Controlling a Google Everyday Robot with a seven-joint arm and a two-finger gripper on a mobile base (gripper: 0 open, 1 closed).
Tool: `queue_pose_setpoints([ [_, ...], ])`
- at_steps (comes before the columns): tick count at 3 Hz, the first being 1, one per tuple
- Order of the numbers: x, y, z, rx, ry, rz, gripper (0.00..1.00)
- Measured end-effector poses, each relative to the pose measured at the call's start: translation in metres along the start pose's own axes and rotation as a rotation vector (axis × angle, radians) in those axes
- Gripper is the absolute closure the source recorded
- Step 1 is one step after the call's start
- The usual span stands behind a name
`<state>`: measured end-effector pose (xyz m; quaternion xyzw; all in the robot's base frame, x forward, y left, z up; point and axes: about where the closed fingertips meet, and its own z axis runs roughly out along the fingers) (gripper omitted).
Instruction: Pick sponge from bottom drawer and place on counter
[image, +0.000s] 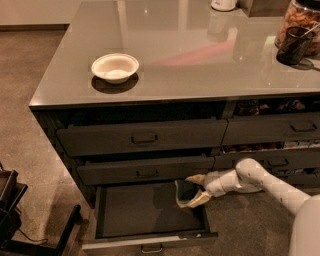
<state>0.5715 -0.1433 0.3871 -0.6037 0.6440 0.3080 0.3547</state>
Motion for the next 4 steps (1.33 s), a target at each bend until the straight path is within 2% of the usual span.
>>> queue_pose_setpoints([
  [1,-0.017,-0.001,-0.028,0.017,-0.045,0.025,1.00],
  [2,-0.017,-0.001,-0.028,0.017,-0.045,0.025,1.00],
  [3,-0.031,0.000,-0.033,0.019,-0.038,0.010,1.00],
  [4,-0.069,0.006,-0.049,0.023,-0.005,-0.007,1.00],
])
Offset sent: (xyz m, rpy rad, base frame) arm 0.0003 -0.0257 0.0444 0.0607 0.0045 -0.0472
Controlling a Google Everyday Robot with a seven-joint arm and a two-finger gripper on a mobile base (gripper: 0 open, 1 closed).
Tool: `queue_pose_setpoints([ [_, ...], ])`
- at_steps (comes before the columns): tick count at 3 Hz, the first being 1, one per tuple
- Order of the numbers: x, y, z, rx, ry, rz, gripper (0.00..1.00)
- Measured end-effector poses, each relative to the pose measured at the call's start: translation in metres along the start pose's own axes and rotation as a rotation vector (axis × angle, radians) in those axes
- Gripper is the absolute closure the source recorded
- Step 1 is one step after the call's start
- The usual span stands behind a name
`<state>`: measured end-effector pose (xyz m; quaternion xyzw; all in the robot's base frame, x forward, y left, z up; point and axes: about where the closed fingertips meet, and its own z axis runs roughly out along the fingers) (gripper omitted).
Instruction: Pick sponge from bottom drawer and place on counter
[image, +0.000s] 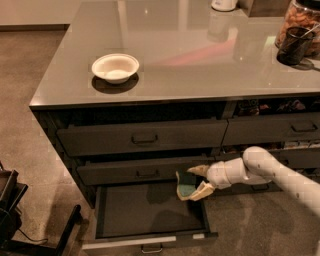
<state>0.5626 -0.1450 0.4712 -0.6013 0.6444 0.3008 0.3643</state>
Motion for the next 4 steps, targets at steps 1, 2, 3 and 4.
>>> queue_pose_setpoints([
  [1,-0.060,0.005,-0.028,0.004,0.045,-0.026,1.00],
  [2,-0.129,0.005,-0.068,0.021,0.098,-0.047,1.00],
  [3,-0.219,-0.006,-0.114,0.055,0.147,-0.084,1.00],
  [4,-0.240,-0.005,-0.125,0.072,0.160,-0.105,1.00],
])
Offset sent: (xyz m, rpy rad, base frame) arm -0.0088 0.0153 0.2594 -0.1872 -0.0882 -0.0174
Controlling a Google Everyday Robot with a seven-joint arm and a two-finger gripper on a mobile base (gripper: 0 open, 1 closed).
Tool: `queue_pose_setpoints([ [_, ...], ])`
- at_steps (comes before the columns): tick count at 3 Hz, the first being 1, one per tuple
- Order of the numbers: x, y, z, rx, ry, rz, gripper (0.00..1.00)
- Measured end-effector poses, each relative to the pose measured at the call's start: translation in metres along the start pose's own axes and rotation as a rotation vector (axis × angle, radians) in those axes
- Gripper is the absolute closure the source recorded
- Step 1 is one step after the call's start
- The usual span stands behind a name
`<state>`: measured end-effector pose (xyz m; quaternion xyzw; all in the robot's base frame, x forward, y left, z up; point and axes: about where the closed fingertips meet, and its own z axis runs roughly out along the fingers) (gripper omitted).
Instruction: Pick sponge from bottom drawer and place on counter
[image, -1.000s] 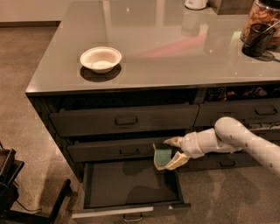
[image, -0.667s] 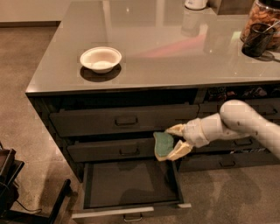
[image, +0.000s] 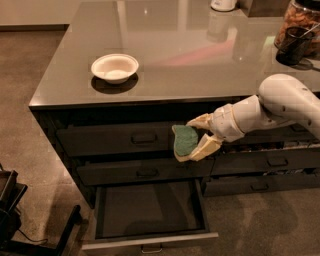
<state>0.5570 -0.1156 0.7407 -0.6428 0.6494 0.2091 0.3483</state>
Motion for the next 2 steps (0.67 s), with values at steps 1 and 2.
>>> queue_pose_setpoints([
  [1,-0.009,-0.004,-0.008,0.002,0.012,0.007,1.00],
  [2,-0.041,-0.016,-0.040,0.013,0.057,0.018,1.00],
])
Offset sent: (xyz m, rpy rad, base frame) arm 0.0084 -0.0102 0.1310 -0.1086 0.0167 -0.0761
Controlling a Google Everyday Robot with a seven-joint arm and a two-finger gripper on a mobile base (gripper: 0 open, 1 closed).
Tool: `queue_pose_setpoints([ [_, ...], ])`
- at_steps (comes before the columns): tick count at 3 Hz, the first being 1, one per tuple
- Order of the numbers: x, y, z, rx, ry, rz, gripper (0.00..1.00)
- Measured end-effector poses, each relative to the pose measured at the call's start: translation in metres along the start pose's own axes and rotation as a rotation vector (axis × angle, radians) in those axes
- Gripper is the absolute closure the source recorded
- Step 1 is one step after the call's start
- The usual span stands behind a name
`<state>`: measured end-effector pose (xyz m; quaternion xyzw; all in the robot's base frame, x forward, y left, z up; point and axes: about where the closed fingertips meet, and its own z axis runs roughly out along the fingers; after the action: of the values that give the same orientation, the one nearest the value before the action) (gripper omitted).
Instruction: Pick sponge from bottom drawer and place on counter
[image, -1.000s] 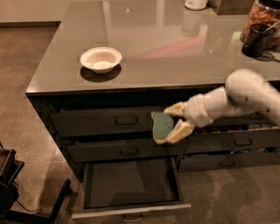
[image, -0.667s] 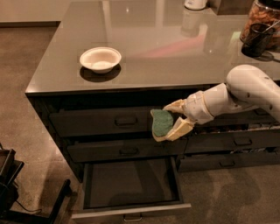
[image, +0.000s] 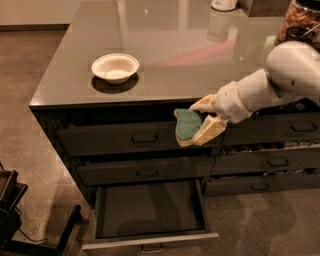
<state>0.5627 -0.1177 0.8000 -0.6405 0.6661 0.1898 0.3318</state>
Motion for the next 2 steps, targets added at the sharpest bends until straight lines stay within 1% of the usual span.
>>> queue_pose_setpoints([
  [1,-0.0556,-0.0224,-0.0577,0.067,0.024,0.016,1.00],
  [2,-0.0553,-0.0221,-0.0572,0.066,0.024,0.015,1.00],
])
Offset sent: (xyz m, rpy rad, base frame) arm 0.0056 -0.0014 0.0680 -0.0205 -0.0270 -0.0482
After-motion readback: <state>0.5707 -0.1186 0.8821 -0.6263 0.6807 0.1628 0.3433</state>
